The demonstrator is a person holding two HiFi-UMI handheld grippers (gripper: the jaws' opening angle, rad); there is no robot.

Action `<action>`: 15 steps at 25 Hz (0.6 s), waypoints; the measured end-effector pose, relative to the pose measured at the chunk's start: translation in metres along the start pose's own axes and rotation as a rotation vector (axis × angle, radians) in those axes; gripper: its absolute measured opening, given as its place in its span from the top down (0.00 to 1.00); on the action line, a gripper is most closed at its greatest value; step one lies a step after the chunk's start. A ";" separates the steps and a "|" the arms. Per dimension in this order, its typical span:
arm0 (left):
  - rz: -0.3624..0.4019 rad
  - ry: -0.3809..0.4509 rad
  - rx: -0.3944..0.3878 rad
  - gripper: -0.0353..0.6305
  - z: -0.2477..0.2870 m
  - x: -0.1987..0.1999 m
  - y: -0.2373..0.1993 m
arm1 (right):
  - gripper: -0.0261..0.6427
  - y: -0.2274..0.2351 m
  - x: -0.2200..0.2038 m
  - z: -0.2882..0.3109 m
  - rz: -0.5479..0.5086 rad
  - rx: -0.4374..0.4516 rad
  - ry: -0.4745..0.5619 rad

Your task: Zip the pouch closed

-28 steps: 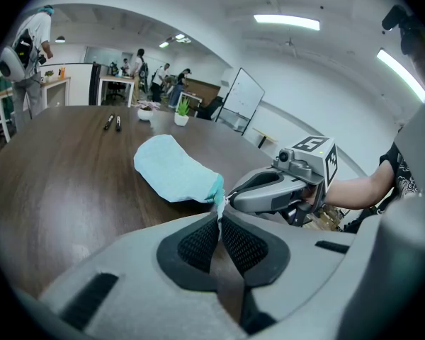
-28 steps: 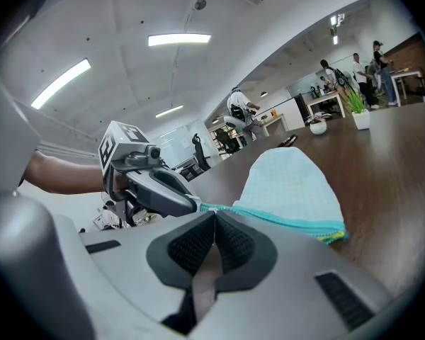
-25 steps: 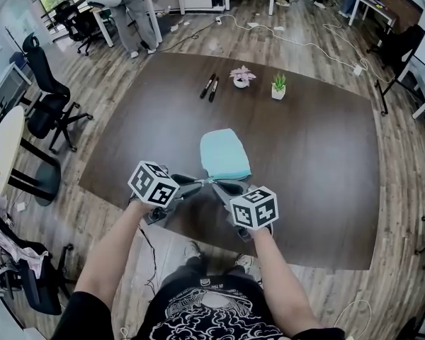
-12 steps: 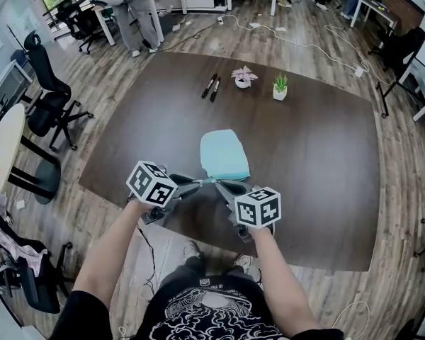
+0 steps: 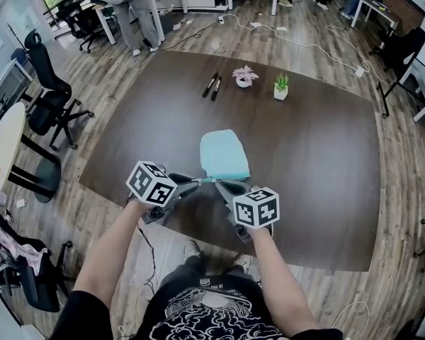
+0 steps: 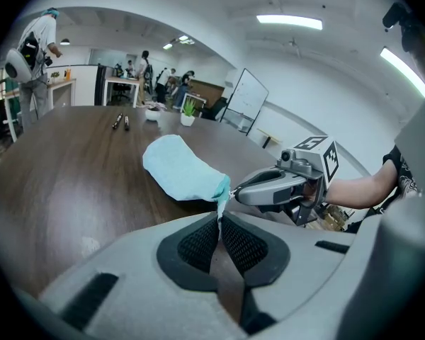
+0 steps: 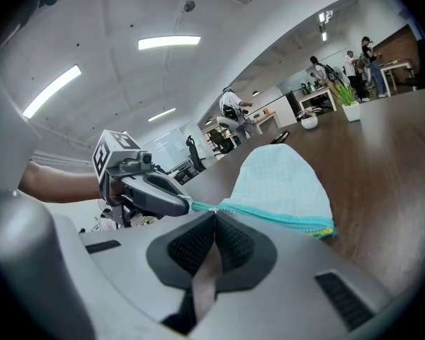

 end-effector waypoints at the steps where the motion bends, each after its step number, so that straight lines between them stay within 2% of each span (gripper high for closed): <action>1: -0.001 0.001 -0.001 0.91 0.000 0.000 0.000 | 0.96 0.000 0.000 0.000 0.000 0.000 0.000; 15: -0.013 0.000 0.002 0.91 -0.003 -0.005 -0.005 | 0.96 0.007 -0.001 -0.004 0.012 -0.017 0.001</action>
Point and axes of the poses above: the fingertips, and each gripper's own axes: z forward along the fingers, y to its right, x out of its top, the point moved 5 cm from there along -z, backward along the fingers, and after that the axes turned 7 degrees about -y, right-handed, at the moved point
